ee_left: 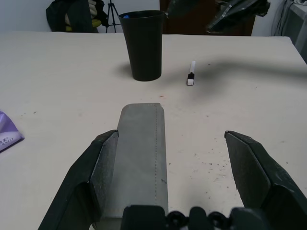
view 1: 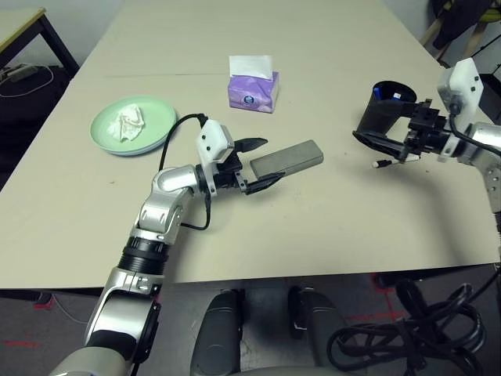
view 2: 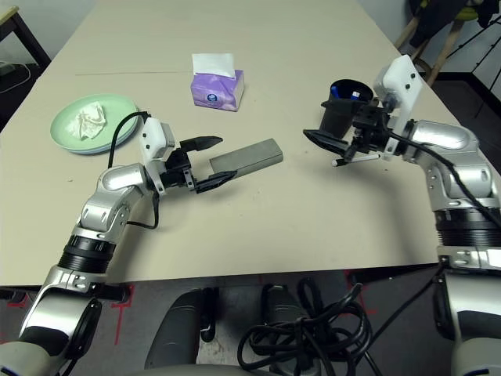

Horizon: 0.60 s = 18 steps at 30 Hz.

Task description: Organize and tidy the items on the table.

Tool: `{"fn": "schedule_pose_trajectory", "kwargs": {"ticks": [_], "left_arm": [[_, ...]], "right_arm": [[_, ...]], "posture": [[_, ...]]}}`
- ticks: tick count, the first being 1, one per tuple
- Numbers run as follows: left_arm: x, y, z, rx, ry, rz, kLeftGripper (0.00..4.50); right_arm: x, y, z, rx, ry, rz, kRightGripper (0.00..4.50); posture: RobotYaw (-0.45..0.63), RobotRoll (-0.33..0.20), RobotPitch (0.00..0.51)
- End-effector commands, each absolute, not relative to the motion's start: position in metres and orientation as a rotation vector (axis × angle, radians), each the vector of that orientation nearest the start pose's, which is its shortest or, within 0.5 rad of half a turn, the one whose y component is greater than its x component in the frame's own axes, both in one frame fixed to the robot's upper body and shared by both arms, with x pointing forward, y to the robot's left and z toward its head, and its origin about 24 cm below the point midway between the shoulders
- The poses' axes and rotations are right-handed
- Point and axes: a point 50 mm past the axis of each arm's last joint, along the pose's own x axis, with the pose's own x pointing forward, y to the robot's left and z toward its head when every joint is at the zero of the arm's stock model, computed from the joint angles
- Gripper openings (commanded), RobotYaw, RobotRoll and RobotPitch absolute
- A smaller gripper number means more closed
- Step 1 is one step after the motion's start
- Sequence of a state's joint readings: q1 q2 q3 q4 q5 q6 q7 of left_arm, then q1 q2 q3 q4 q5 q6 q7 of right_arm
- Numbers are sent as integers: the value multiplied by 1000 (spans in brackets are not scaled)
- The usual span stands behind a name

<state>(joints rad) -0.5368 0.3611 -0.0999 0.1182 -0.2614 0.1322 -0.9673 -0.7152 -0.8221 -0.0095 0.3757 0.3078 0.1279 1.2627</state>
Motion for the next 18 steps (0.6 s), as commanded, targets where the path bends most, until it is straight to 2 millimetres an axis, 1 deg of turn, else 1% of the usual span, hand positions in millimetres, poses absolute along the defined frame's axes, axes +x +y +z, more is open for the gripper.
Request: {"fn": "schedule_pose_trajectory", "kwargs": {"ticks": [1,7,12,13,15,18], "left_arm": [[310,121,157,283,-177,-1145,4500],[311,120,165,301,-197,-1151,4500],[311,119,170,307,-214,-1148,4500],[311,119,170,310,-216,-1145,4500],[310,122,172,325,-219,-1136,4500],[309,125,174,333,-222,-1128,4500]], "right_arm": [[323,-261,213,-734,136,1101,4449],[333,-273,219,-1032,305,1150,4449],[343,-270,226,-1153,371,1194,4449],[344,-270,227,-1180,401,1204,4449],[344,-275,230,-1254,516,1235,4449],[345,-278,231,-1335,591,1230,4449]], "posture": [[62,0,260],[60,0,275],[83,0,284],[83,0,284],[94,0,294],[98,0,299]]}}
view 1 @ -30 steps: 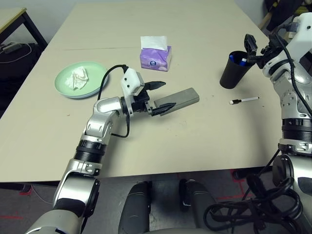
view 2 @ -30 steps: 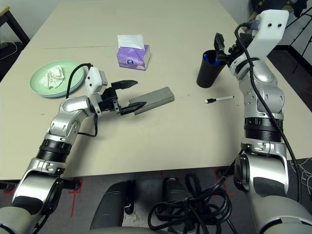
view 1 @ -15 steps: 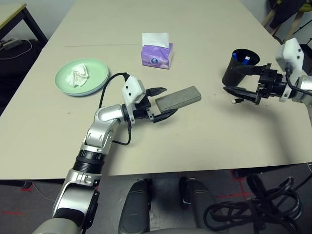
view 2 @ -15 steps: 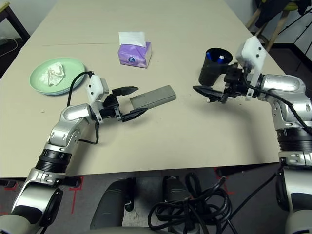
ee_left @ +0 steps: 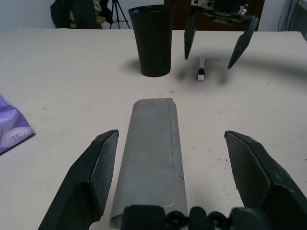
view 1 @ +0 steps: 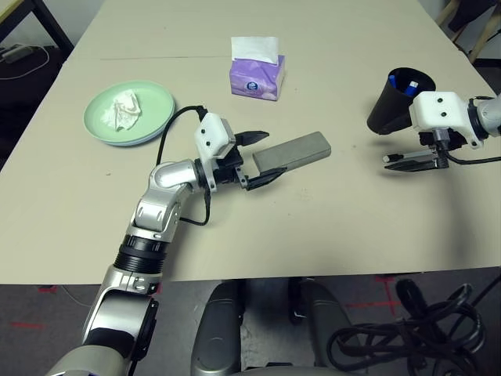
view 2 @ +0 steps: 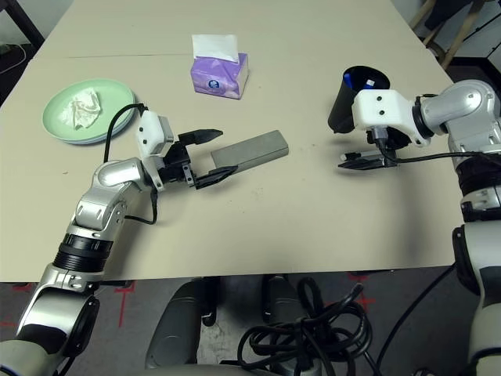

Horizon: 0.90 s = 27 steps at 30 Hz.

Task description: Organize and tidy the items on the table.

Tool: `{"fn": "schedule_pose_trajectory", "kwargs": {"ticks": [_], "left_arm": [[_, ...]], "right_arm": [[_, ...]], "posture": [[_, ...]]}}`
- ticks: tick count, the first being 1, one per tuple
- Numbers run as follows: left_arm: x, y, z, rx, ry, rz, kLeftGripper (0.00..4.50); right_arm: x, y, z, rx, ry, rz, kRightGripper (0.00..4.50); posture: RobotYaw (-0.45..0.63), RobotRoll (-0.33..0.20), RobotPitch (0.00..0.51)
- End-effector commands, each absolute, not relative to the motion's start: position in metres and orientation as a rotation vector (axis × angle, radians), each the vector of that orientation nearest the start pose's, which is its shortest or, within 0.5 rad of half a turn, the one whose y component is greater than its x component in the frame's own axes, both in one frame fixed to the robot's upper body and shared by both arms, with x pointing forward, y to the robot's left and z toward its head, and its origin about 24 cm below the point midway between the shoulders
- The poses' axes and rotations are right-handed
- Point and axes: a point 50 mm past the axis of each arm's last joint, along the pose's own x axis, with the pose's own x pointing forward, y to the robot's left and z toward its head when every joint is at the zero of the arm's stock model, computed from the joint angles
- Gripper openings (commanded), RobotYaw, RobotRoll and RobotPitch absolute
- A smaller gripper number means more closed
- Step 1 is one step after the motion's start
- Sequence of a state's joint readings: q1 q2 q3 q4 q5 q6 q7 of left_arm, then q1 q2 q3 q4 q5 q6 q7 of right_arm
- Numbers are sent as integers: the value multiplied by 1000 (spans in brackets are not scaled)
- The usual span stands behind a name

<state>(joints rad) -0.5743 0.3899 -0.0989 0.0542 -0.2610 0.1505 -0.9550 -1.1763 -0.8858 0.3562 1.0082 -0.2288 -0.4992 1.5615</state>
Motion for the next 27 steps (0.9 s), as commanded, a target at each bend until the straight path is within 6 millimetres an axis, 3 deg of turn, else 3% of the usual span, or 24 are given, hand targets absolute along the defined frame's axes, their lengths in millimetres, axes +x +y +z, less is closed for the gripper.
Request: {"fn": "schedule_pose_trajectory", "kwargs": {"ticks": [1,10,26,27], "left_arm": [[309,125,174,333,-222,-1127,4500],[306,126,176,330,-220,-1124,4500],[301,124,175,320,-218,-1111,4500],[301,124,175,320,-218,-1110,4500]], "right_arm": [[346,-278,231,-1358,610,1227,4449],[353,-273,228,-1507,652,1211,4449],[358,-270,228,-1550,673,1183,4449],[358,-270,227,-1548,677,1184,4290]], "posture": [[100,0,302],[114,0,301],[135,0,298],[136,0,298]]}}
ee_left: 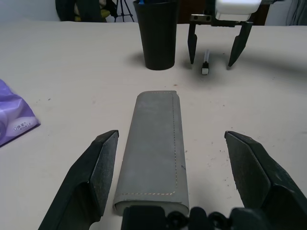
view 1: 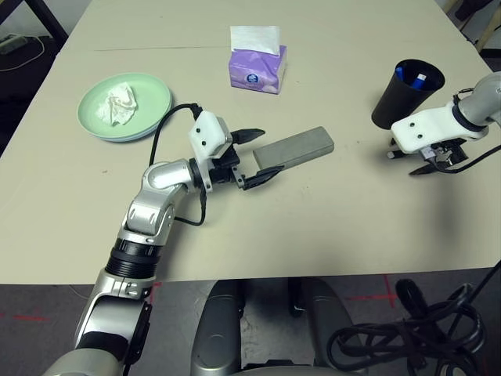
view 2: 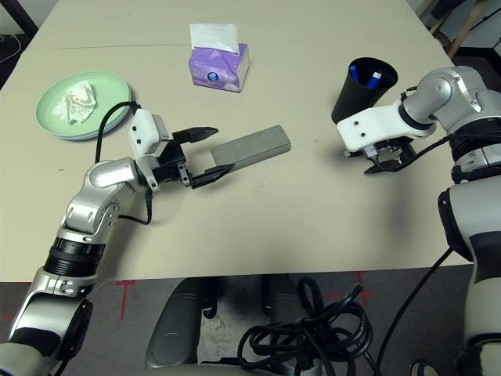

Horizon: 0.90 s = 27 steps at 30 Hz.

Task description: Organize and tidy the items on the table.

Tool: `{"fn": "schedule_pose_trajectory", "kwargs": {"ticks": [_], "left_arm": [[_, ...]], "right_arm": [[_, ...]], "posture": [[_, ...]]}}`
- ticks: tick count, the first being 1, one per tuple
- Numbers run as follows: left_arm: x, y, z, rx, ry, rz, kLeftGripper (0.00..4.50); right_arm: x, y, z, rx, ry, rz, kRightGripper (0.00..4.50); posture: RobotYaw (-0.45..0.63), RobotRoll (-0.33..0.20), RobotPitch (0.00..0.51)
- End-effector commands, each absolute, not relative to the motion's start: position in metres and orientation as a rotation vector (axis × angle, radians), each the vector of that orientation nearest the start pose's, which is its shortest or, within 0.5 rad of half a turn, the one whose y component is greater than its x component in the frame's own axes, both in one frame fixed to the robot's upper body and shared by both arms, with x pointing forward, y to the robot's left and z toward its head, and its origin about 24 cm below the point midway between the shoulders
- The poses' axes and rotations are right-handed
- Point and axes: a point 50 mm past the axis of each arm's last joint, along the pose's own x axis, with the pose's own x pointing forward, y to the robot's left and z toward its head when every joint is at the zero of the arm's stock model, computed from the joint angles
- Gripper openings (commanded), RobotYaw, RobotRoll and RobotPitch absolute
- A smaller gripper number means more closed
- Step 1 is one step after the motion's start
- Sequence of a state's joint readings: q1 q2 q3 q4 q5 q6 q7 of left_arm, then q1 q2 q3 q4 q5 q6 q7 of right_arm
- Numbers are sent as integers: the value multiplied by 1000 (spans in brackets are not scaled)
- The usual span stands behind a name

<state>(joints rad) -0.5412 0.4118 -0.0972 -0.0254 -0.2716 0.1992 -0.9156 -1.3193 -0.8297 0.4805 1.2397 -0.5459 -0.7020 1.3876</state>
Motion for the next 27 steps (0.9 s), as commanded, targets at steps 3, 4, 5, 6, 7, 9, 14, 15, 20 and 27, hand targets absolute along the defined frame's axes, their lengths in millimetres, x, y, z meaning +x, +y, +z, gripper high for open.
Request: {"fn": "schedule_pose_trajectory", "kwargs": {"ticks": [3,4,5,6,7,9,14,15,20,27], "left_arm": [[301,124,175,320,-219,-1108,4500],[301,124,175,320,-220,-1107,4500],[301,124,175,320,-220,-1107,4500],[301,124,176,321,-221,-1106,4500],[301,124,176,322,-221,-1106,4500],[302,124,176,323,-221,-1106,4500],[304,123,177,325,-224,-1106,4500],[304,123,177,327,-225,-1108,4500],[309,122,178,333,-230,-1111,4500],[314,121,177,331,-224,-1128,4500]], "right_arm": [[358,-270,225,-1534,693,1197,3486],[358,-270,225,-1529,698,1200,3136],[358,-270,225,-1524,701,1204,2783],[358,-270,225,-1520,703,1208,2335],[358,-270,225,-1517,701,1210,1976],[357,-269,224,-1505,699,1225,1109],[356,-268,224,-1467,692,1244,418],[356,-269,224,-1457,690,1246,418],[354,-267,228,-1382,635,1269,418],[352,-248,238,-1021,375,1292,418]], "posture": [[139,0,297],[139,0,297],[139,0,296],[139,0,296],[139,0,295],[138,0,294],[127,0,278],[122,0,272],[92,0,251],[35,0,212]]}}
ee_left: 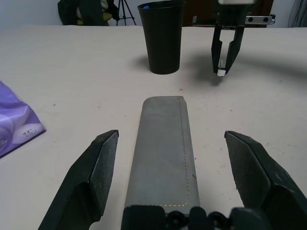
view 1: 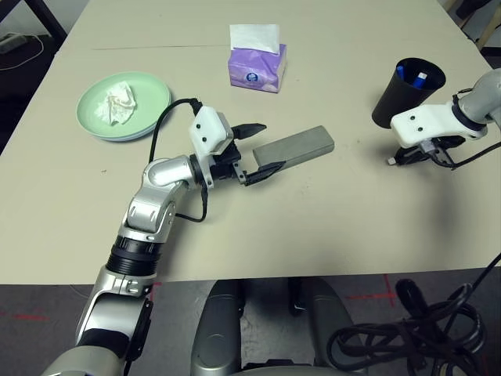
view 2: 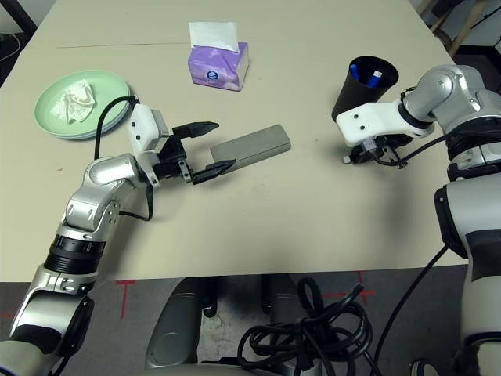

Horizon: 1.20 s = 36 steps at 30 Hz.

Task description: Organize and tidy the items on the table.

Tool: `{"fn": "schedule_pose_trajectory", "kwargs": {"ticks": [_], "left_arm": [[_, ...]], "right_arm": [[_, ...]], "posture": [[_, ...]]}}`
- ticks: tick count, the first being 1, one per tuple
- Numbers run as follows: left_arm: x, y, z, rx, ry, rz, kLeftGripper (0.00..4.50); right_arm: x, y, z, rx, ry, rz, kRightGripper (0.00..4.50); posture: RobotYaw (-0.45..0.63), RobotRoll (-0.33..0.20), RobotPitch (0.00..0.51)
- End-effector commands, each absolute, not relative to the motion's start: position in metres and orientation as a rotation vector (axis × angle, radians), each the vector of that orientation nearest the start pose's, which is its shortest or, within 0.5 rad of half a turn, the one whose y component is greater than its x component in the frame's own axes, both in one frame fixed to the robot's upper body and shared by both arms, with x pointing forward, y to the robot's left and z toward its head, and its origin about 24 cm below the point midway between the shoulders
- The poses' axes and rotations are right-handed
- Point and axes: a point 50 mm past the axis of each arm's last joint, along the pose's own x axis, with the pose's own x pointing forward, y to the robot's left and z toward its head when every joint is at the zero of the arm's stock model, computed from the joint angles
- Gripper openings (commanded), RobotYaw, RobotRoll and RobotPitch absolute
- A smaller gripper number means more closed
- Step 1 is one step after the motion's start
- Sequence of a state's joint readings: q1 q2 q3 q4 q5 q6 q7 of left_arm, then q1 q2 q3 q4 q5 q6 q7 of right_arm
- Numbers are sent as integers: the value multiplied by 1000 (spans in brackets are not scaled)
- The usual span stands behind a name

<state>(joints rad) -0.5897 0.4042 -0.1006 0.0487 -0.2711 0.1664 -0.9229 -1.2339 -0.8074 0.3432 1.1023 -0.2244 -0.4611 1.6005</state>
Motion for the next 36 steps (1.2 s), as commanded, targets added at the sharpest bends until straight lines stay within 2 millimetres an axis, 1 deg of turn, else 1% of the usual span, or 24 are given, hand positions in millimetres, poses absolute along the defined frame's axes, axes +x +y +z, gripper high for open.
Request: {"fn": "schedule_pose_trajectory", "kwargs": {"ticks": [1,4,8,15,19,24,32,36], "left_arm": [[315,121,176,331,-221,-1130,4500],[316,122,175,327,-216,-1133,4500],[319,123,171,322,-203,-1138,4500],[324,123,166,318,-197,-1144,4500],[322,123,163,314,-193,-1150,4500],[322,123,159,308,-186,-1151,4500],[318,125,155,305,-167,-1158,4500],[317,126,155,298,-168,-1145,4500]], "right_arm": [[349,-245,240,-969,340,1296,418],[339,-239,247,-861,277,1310,418],[325,-230,257,-709,139,1281,418],[311,-218,263,-477,-68,1158,418],[304,-210,259,-301,-215,1050,418],[301,-208,251,-163,-323,917,418],[301,-210,239,-15,-462,665,418],[307,-217,235,12,-517,522,418]], "posture": [[25,0,204],[15,0,196],[-13,0,171],[-32,0,145],[-39,0,133],[-38,0,121],[-26,0,112],[-4,0,115]]}}
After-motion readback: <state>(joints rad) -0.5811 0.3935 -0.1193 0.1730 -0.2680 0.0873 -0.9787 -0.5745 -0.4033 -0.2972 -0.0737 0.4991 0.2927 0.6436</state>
